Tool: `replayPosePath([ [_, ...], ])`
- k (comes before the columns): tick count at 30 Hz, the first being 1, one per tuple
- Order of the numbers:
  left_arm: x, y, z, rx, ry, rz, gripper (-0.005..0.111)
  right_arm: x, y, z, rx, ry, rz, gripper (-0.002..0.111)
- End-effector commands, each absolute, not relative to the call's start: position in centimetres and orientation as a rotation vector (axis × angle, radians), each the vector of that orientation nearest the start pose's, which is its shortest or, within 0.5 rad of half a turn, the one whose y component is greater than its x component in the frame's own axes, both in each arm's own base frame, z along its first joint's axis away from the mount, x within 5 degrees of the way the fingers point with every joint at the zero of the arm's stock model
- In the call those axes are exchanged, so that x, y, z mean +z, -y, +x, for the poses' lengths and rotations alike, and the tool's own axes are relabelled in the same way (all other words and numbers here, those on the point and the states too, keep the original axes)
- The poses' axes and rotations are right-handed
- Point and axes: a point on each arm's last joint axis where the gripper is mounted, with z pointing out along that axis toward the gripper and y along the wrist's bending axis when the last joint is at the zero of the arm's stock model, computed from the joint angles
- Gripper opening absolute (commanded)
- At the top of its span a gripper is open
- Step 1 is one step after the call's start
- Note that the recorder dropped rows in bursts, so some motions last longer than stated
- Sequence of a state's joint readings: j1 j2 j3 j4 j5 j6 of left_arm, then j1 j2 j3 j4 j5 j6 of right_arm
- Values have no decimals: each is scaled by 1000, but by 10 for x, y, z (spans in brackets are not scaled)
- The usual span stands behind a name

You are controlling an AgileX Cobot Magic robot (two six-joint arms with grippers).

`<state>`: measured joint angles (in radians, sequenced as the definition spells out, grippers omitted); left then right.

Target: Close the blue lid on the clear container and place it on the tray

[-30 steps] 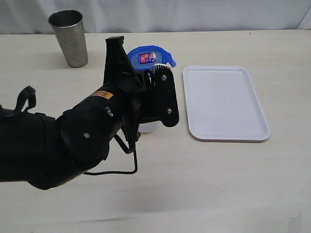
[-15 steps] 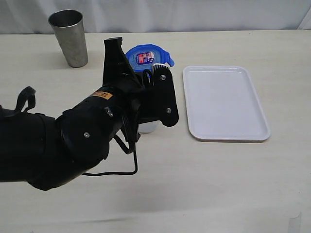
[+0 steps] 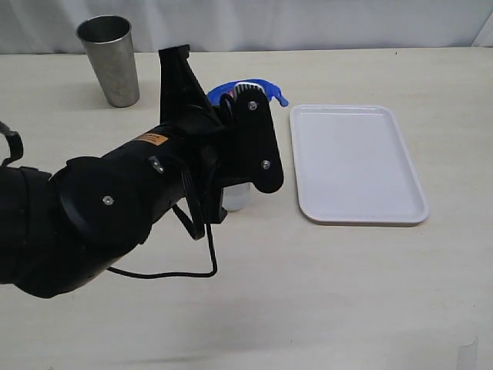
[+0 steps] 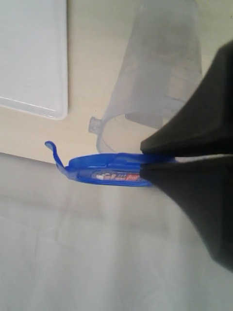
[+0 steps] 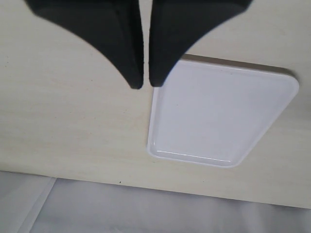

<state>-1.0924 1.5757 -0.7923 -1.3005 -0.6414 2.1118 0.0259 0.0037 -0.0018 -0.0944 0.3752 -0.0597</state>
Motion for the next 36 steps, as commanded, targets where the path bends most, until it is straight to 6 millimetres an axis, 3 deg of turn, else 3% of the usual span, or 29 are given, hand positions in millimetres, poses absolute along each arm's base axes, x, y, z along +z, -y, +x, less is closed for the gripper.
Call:
replayPosePath([
  [1,219,246,187,533,-1382,1483,0,180,2,53,-109,-1851,-127,4],
  [4,211,240,184,554,-1383,1511,0,180,2,53,-109,-1851,-127,4],
  [19,214,243,185,583,-1303,1532,0,180,2,53,-109,-1851,-127,4],
  [36,213,241,185,580,-1351,1510,0,180,2,53,-109,-1851,-127,4],
])
